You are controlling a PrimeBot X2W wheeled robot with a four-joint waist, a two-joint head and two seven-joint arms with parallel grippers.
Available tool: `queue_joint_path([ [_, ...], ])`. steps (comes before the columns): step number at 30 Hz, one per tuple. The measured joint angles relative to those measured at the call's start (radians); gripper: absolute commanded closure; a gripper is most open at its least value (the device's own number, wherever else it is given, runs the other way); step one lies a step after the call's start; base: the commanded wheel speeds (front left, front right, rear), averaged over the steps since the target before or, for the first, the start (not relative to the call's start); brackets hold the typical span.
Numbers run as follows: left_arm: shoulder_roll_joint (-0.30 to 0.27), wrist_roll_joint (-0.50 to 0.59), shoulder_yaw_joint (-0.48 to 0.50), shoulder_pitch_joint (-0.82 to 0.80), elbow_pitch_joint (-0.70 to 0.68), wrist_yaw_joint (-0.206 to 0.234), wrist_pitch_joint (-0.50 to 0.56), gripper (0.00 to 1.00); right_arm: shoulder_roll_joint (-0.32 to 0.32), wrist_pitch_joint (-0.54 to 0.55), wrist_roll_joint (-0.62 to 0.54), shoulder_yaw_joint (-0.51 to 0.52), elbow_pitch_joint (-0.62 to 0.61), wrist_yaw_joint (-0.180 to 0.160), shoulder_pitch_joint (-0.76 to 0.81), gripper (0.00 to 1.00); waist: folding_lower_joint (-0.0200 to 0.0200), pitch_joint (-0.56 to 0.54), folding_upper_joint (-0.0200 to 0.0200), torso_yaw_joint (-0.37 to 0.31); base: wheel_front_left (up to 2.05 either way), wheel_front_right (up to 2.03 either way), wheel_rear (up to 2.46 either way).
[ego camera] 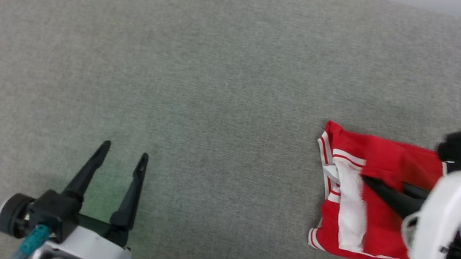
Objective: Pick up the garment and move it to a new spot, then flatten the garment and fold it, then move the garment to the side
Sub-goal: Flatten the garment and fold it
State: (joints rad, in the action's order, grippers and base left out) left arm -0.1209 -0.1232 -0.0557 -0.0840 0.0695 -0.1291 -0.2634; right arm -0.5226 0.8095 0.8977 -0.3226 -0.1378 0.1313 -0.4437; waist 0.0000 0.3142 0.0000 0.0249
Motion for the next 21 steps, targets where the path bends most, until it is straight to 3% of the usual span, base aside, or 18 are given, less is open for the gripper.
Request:
queue_joint_path([
  [4, 0.016, -0.008, -0.022, -0.017, 0.006, 0.000, 0.000, 0.00, 0.049, -0.019, -0.019, -0.078, 0.087, 0.000, -0.061, 1.00, 0.0000, 0.003, 0.0000, 0.023, 0.00, 0.00, 0.00],
  [14, 0.040, -0.027, -0.028, -0.020, 0.018, 0.000, 0.000, 0.00, 0.053, -0.113, -0.063, -0.201, 0.249, 0.000, -0.131, 1.00, 0.0000, 0.014, 0.0000, 0.083, 0.00, 0.00, 0.00],
  [16, 0.043, -0.028, -0.024, -0.018, 0.023, 0.000, 0.000, 0.00, 0.050, -0.142, -0.065, -0.220, 0.272, 0.000, -0.135, 0.73, 0.0000, 0.010, 0.0000, 0.084, 0.00, 0.00, 0.00],
  [17, 0.044, -0.028, -0.022, -0.016, 0.026, 0.000, 0.000, 0.00, 0.050, -0.155, -0.065, -0.229, 0.282, 0.000, -0.136, 0.51, 0.0000, 0.007, 0.0001, 0.084, 0.00, 0.00, 0.00],
  [18, 0.045, -0.028, -0.019, -0.015, 0.031, 0.000, 0.000, 0.00, 0.052, -0.170, -0.063, -0.237, 0.291, 0.000, -0.136, 0.15, 0.0000, 0.003, 0.0000, 0.082, 0.00, 0.00, 0.00],
  [19, 0.045, -0.030, -0.016, -0.013, 0.034, 0.000, 0.000, 0.00, 0.055, -0.184, -0.059, -0.241, 0.298, 0.000, -0.136, 0.00, 0.0000, -0.002, 0.0001, 0.080, 0.00, 0.00, 0.00],
  [21, 0.043, -0.032, -0.013, -0.012, 0.036, 0.000, 0.000, 0.00, 0.060, -0.207, -0.044, -0.245, 0.312, 0.000, -0.136, 0.00, 0.0000, -0.013, 0.0001, 0.073, 0.00, 0.00, 0.00],
])
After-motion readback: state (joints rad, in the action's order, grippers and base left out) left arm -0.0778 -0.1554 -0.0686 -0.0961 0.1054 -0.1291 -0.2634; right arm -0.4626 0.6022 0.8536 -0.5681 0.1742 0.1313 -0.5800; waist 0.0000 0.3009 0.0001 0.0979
